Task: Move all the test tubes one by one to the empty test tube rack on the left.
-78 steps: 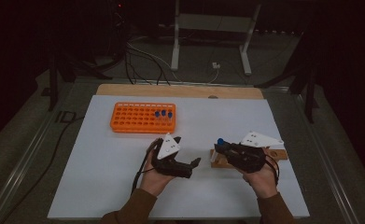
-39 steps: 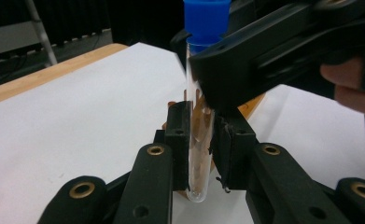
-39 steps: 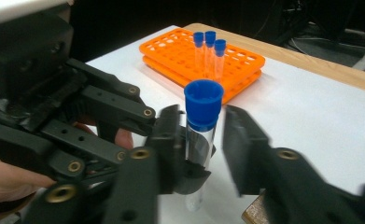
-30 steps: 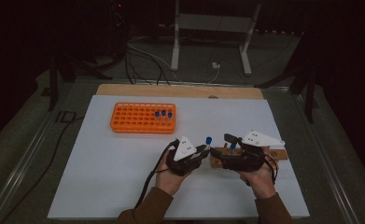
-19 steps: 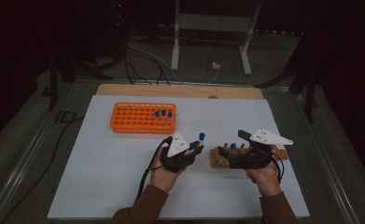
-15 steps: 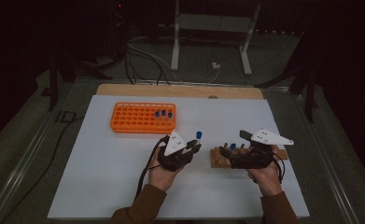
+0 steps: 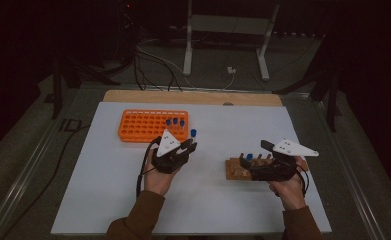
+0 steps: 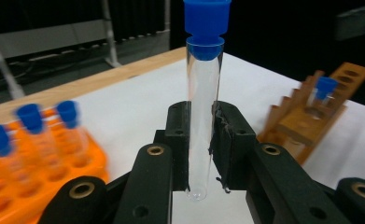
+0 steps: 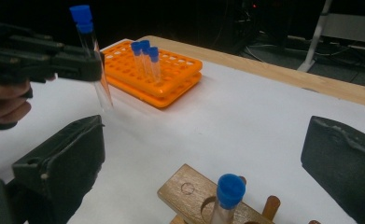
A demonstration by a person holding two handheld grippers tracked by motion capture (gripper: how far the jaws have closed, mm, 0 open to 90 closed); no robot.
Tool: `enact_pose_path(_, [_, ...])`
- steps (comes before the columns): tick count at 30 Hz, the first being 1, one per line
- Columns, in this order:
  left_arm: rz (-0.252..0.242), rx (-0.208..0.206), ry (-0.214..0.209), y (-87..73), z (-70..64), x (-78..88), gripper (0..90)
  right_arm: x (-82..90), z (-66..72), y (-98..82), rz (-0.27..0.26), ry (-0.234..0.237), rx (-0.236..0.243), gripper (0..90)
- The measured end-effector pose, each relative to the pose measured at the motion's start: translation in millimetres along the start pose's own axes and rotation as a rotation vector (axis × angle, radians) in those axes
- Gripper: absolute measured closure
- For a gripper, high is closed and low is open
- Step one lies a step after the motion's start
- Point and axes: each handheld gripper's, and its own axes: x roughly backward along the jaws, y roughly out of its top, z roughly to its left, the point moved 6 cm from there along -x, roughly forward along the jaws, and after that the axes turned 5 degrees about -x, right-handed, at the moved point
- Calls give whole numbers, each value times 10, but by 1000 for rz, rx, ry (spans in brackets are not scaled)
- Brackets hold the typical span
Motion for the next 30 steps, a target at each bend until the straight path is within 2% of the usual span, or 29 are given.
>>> enact_pose_path(7, [-13,9,50,-2,237,49,770,9,3,-1,1,5,15,3])
enact_pose_path(20, [-4,8,122,-55,508,11,769,24,-7,0,-1,15,13,3])
enact_pose_path(30, [4,28,183,-81,730,10,769,27,-10,0,-1,22,13,4])
